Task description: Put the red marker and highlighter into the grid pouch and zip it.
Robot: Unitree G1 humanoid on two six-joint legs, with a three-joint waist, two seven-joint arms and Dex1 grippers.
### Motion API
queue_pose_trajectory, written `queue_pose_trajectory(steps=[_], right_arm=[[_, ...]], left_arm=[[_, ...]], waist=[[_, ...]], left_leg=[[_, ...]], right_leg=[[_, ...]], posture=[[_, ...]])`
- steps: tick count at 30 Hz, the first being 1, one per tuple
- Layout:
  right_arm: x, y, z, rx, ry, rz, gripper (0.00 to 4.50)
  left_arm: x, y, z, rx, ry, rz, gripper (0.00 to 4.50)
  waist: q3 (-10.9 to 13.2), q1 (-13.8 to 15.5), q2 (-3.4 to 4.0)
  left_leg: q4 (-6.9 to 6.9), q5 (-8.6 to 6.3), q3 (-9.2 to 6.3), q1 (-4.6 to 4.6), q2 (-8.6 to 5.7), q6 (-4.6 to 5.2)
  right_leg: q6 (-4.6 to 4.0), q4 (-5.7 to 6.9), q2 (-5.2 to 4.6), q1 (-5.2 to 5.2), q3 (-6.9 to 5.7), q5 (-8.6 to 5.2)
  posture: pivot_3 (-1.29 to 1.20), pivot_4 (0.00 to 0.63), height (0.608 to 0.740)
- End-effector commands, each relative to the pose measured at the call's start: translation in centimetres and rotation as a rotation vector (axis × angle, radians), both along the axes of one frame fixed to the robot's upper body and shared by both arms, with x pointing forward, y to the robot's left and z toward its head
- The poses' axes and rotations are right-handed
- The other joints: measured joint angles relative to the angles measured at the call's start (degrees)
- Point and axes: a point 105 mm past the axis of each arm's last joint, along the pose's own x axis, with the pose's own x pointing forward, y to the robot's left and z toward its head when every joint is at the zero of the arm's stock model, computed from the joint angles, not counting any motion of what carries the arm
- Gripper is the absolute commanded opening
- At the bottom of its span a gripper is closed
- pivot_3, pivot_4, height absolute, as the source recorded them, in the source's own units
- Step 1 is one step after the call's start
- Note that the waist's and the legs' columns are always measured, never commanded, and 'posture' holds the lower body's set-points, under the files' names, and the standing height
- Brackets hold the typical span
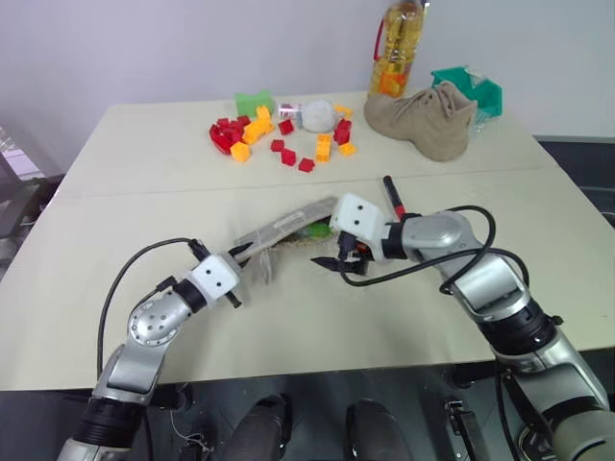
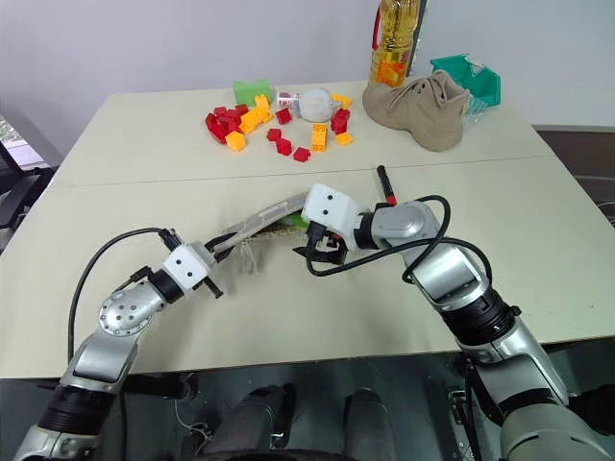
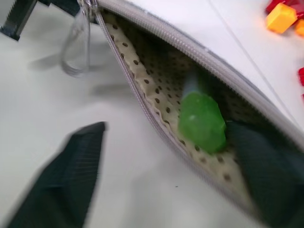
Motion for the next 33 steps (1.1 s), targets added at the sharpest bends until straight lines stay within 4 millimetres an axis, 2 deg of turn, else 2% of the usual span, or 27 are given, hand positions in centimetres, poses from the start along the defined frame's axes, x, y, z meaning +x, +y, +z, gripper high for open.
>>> queue_pose_trajectory(steps=[1,3,6,9,13,17,22,25,26,27,30,32,33], right_arm=[[-0.6,-0.6,3.6,0.116,-0.073,0.025,4.35],[-0.6,-2.0,4.5,0.190,-0.046,-0.002,4.35],[1.5,-5.3,4.2,0.234,-0.011,-0.176,4.35],[4.6,-8.7,2.4,0.278,0.043,-0.435,4.44],[7.6,-11.6,-0.4,0.330,0.075,-0.702,4.44],[9.3,-13.4,-3.1,0.355,0.099,-0.883,4.44],[10.3,-14.3,-5.0,0.369,0.122,-0.966,4.44],[10.6,-14.4,-5.4,0.389,0.126,-0.972,3.75],[10.6,-14.4,-5.4,0.394,0.127,-0.971,3.21],[10.7,-14.4,-5.4,0.397,0.126,-0.969,2.89],[10.7,-14.0,-5.2,0.416,0.117,-0.945,1.22],[10.6,-13.7,-4.7,0.409,0.093,-0.918,0.29],[10.5,-13.6,-4.2,0.391,0.067,-0.896,0.31]], left_arm=[[0.7,1.3,1.0,-0.032,-0.029,0.100,0.00],[1.1,1.9,0.7,-0.038,-0.013,0.149,0.00],[1.5,2.8,0.5,-0.072,0.003,0.229,0.00],[1.9,3.2,0.4,-0.110,0.012,0.280,0.00],[2.3,2.9,0.4,-0.140,0.015,0.309,0.00],[2.6,1.8,0.7,-0.175,0.014,0.296,0.00],[2.4,1.4,0.6,-0.187,0.016,0.291,0.00],[2.3,1.1,0.6,-0.191,0.019,0.287,0.00],[2.3,1.1,0.6,-0.191,0.019,0.286,0.00],[2.3,1.1,0.6,-0.192,0.019,0.286,0.00],[2.3,1.2,0.5,-0.193,0.020,0.289,0.00],[2.3,1.2,0.6,-0.193,0.020,0.292,0.00],[2.4,1.3,0.6,-0.192,0.020,0.292,0.00]], waist=[[0.00,0.03,-0.01],[0.01,0.08,-0.02],[0.01,0.09,-0.03],[-0.01,0.03,-0.06],[-0.01,-0.23,-0.05],[-0.01,-0.17,-0.05],[-0.01,-0.17,-0.05],[-0.01,-0.16,-0.05],[-0.01,-0.15,-0.05],[-0.01,-0.16,-0.05],[-0.01,-0.23,-0.05],[-0.01,-0.24,-0.05],[-0.01,-0.24,-0.05]], left_leg=[[0.00,0.00,0.00,0.00,-0.01,0.00],[0.01,0.00,0.00,0.00,-0.01,0.00],[0.02,-0.01,0.00,0.00,-0.01,0.03],[0.02,-0.01,0.00,0.03,-0.01,0.02],[-0.01,0.02,0.03,0.03,0.02,-0.03],[-0.02,0.16,0.08,0.02,0.03,-0.27],[0.00,0.17,0.11,0.02,0.03,-0.28],[0.00,0.17,0.11,0.02,0.04,-0.28],[0.00,0.17,0.11,0.02,0.04,-0.28],[0.00,0.17,0.11,0.02,0.04,-0.28],[0.00,0.17,0.11,0.02,0.04,-0.28],[0.00,0.17,0.11,0.02,0.05,-0.28],[0.00,0.17,0.11,0.02,0.05,-0.28]], right_leg=[[0.00,0.00,0.00,0.00,0.00,0.00],[0.00,0.00,0.00,0.01,0.00,0.00],[0.00,0.00,0.00,0.04,0.00,0.00],[-0.01,0.02,0.00,0.05,-0.01,0.01],[-0.04,0.06,0.02,-0.01,0.02,0.03],[-0.04,0.05,0.03,-0.02,0.06,0.03],[-0.04,0.05,0.04,-0.02,0.07,0.04],[-0.04,0.05,0.05,-0.01,0.07,0.04],[-0.04,0.05,0.05,-0.01,0.08,0.04],[-0.04,0.05,0.05,-0.01,0.08,0.04],[-0.04,0.05,0.05,-0.01,0.08,0.04],[-0.04,0.05,0.06,-0.01,0.08,0.04],[-0.04,0.05,0.06,-0.01,0.08,0.04]], posture=[[0.00,0.150,0.740],[0.00,0.150,0.740],[0.00,0.150,0.740],[0.00,0.150,0.740],[0.00,0.150,0.740],[0.00,0.150,0.740],[0.00,0.150,0.740],[0.00,0.150,0.740],[0.00,0.150,0.740],[0.00,0.150,0.740],[0.00,0.150,0.740],[0.00,0.150,0.740],[0.00,0.150,0.740]])
